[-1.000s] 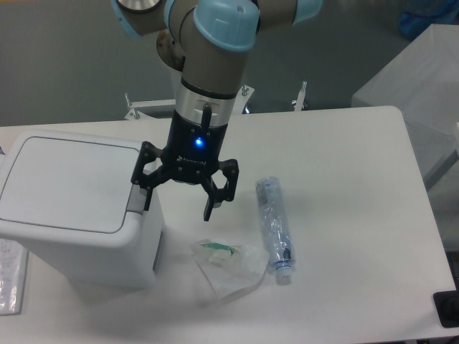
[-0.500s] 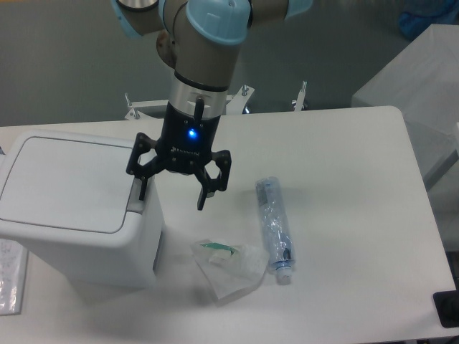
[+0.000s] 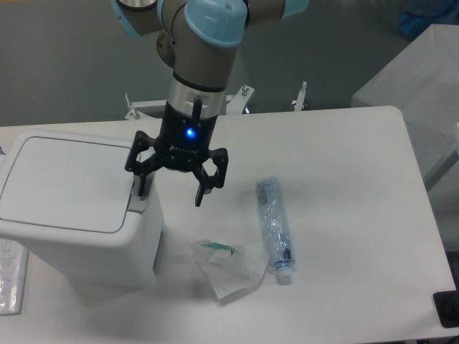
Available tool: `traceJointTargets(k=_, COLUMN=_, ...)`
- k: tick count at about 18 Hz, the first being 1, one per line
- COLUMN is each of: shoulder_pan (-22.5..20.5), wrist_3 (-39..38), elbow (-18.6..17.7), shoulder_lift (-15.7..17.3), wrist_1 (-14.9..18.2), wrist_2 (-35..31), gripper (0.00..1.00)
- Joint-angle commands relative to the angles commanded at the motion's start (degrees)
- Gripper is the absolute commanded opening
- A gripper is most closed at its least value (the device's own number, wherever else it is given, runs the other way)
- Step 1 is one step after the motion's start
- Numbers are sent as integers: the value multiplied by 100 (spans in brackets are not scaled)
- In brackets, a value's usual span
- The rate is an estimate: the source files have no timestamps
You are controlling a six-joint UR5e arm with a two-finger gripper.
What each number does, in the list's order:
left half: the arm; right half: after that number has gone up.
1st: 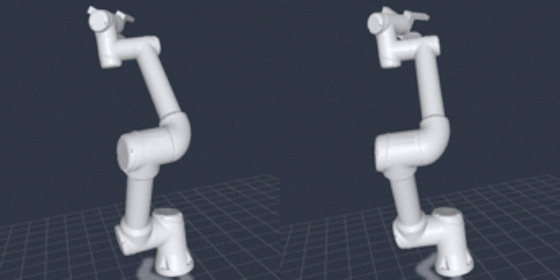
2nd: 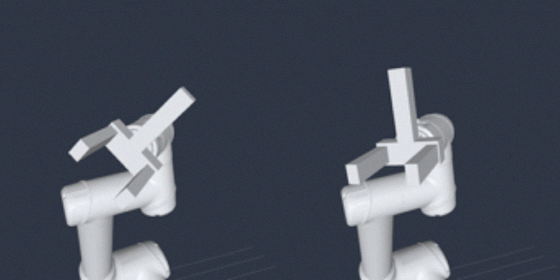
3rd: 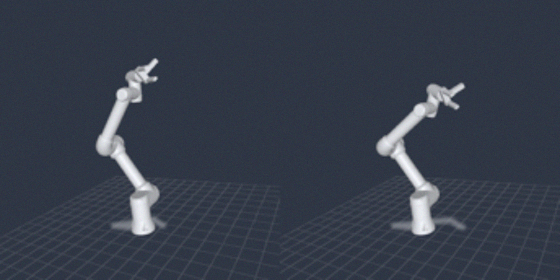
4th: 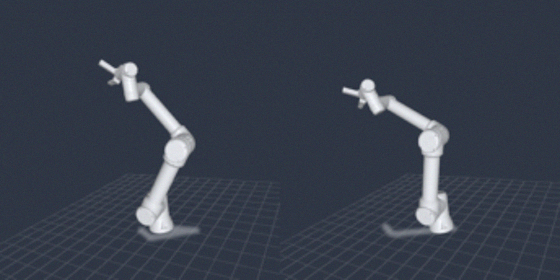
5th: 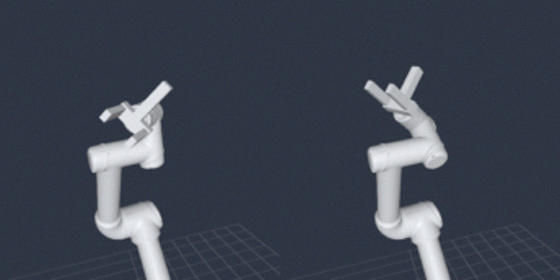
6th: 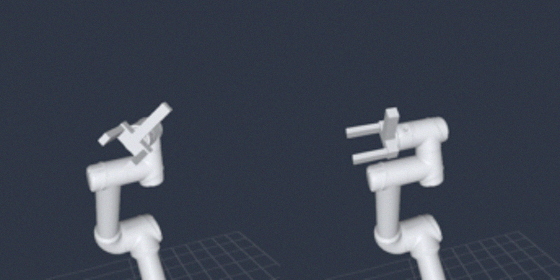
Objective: Open the trash can
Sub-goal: 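Push the gripper finger against the lid edge to flip it open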
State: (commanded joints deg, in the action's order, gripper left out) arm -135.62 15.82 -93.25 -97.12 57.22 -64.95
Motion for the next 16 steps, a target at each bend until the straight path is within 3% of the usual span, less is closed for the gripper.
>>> traceJointTargets(k=6, shoulder_pan=0, wrist_3=-9, elbow=79, shoulder_lift=9, wrist_1=0, wrist_2=17, gripper=100)
traceJointTargets(k=11, shoulder_pan=-61, wrist_3=26, elbow=395, shoulder_lift=-9, wrist_1=0, wrist_2=9, gripper=100)
traceJointTargets(k=16, shoulder_pan=-421, wrist_3=394, elbow=624, shoulder_lift=-377, wrist_1=-237, wrist_2=-175, gripper=100)
